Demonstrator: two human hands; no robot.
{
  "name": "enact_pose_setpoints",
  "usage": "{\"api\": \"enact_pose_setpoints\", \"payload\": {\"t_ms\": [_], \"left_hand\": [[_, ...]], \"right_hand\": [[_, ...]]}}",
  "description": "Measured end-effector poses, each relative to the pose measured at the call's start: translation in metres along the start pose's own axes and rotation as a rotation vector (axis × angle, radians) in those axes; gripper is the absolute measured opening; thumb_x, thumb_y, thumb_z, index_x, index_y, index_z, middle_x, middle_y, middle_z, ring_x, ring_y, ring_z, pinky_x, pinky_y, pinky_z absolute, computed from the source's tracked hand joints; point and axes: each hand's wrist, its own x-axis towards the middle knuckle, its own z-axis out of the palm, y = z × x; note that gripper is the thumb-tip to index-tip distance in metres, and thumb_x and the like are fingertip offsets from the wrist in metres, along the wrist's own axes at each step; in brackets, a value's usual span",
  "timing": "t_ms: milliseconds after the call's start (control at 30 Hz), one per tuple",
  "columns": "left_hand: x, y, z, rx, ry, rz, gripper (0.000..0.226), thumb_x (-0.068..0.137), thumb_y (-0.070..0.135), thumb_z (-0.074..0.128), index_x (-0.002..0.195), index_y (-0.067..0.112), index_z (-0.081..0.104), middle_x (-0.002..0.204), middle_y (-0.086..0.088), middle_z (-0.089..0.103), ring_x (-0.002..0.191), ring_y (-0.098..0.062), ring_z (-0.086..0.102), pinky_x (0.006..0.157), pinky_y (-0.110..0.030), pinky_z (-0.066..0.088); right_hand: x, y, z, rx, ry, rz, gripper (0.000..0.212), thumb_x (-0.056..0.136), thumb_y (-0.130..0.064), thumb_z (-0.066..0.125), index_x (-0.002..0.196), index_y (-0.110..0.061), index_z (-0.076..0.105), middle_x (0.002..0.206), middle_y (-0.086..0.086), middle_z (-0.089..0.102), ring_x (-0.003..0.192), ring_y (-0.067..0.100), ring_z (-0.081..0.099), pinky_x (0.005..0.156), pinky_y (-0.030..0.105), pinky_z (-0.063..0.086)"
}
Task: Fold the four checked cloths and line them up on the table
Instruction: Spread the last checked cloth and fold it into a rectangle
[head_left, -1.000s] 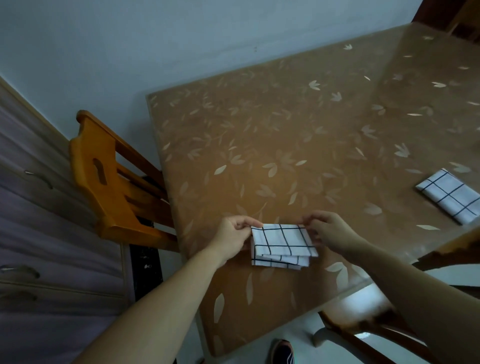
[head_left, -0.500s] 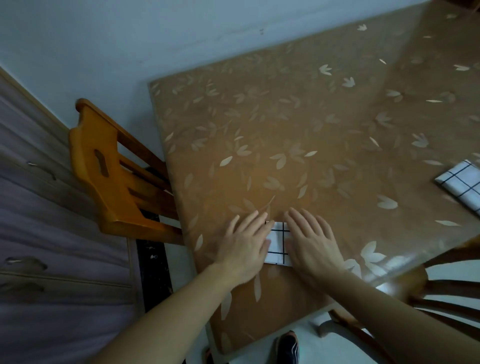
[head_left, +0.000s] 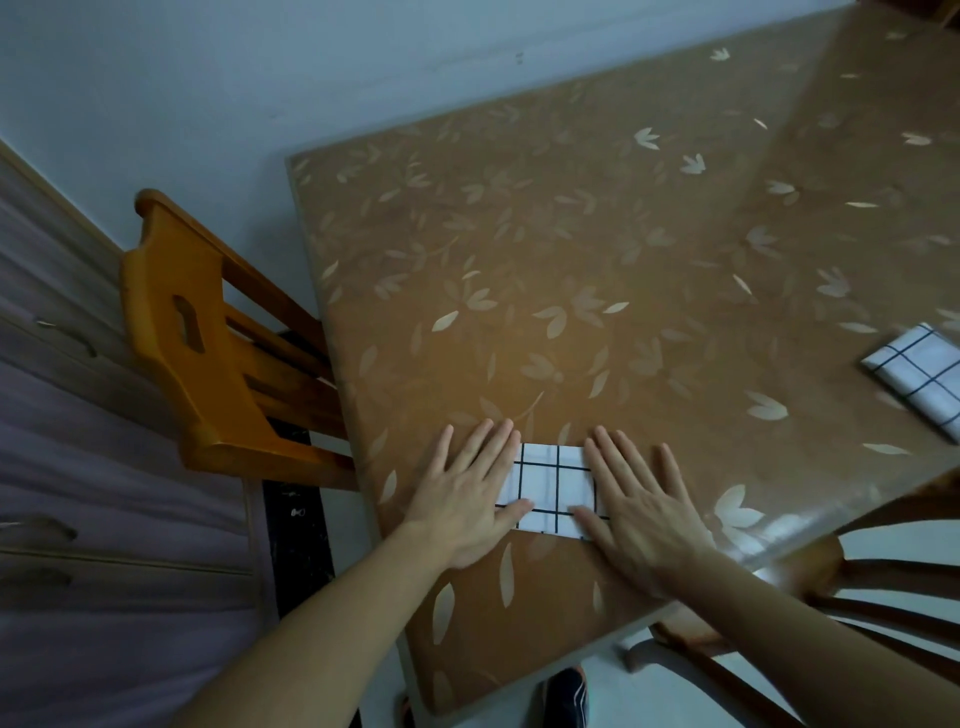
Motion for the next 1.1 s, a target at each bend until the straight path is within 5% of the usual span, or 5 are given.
{"api": "enact_pose_setpoints", "payload": {"t_ms": [367, 500, 700, 900, 1100], "left_hand": [[0.013, 0.001, -0.036, -0.190, 0.074, -0.001, 0.066, 0.082, 0.061, 0.057, 0.135, 0.027, 0.037, 0.149, 0.006, 0.028, 0.146, -0.018, 0.003, 0.118, -0.045, 0.007], [0.010, 0.010, -0.049, -0.675, 0.052, -0.144, 0.018, 0.088, 0.034, 0.065, 0.097, 0.034, 0.050, 0.101, 0.006, 0.060, 0.098, -0.018, 0.058, 0.081, -0.039, 0.048], [0.004, 0.015, -0.064, -1.120, 0.028, -0.306, 0.013, 0.087, 0.022, 0.070, 0.085, 0.025, 0.057, 0.089, 0.002, 0.067, 0.086, -0.018, 0.064, 0.076, -0.036, 0.052], [-0.005, 0.044, -0.079, -1.805, 0.065, -0.622, 0.015, 0.093, 0.010, 0.062, 0.107, 0.010, 0.057, 0.104, -0.011, 0.069, 0.094, -0.024, 0.068, 0.073, -0.033, 0.057], [-0.012, 0.077, -0.071, -1.687, -0.073, -0.636, 0.014, 0.096, 0.022, 0.059, 0.105, 0.012, 0.065, 0.097, -0.006, 0.074, 0.072, -0.012, 0.069, 0.061, -0.023, 0.052]], "right_hand": [[0.026, -0.007, -0.052, 0.157, -0.062, -0.026, 0.082, 0.078, -0.055, 0.059, 0.147, -0.033, 0.020, 0.135, -0.007, 0.039, 0.123, 0.020, 0.034, 0.109, 0.041, 0.026], [0.037, -0.010, -0.060, 0.174, -0.128, -0.006, 0.063, 0.076, -0.043, 0.062, 0.134, -0.033, 0.039, 0.120, -0.002, 0.039, 0.112, 0.021, 0.036, 0.100, 0.038, 0.033], [0.029, 0.012, -0.074, 0.859, -0.127, 0.158, 0.016, 0.079, -0.021, 0.070, 0.081, -0.015, 0.055, 0.077, -0.002, 0.055, 0.069, 0.012, 0.054, 0.062, 0.026, 0.042], [0.011, 0.029, -0.070, 1.454, -0.364, 0.358, 0.032, 0.083, -0.011, 0.071, 0.114, -0.013, 0.062, 0.102, 0.011, 0.074, 0.094, 0.027, 0.071, 0.096, 0.050, 0.050], [0.011, 0.045, -0.071, 1.571, 0.054, 0.644, 0.023, 0.086, -0.004, 0.067, 0.108, -0.006, 0.064, 0.102, 0.017, 0.069, 0.087, 0.030, 0.068, 0.065, 0.035, 0.056]]}}
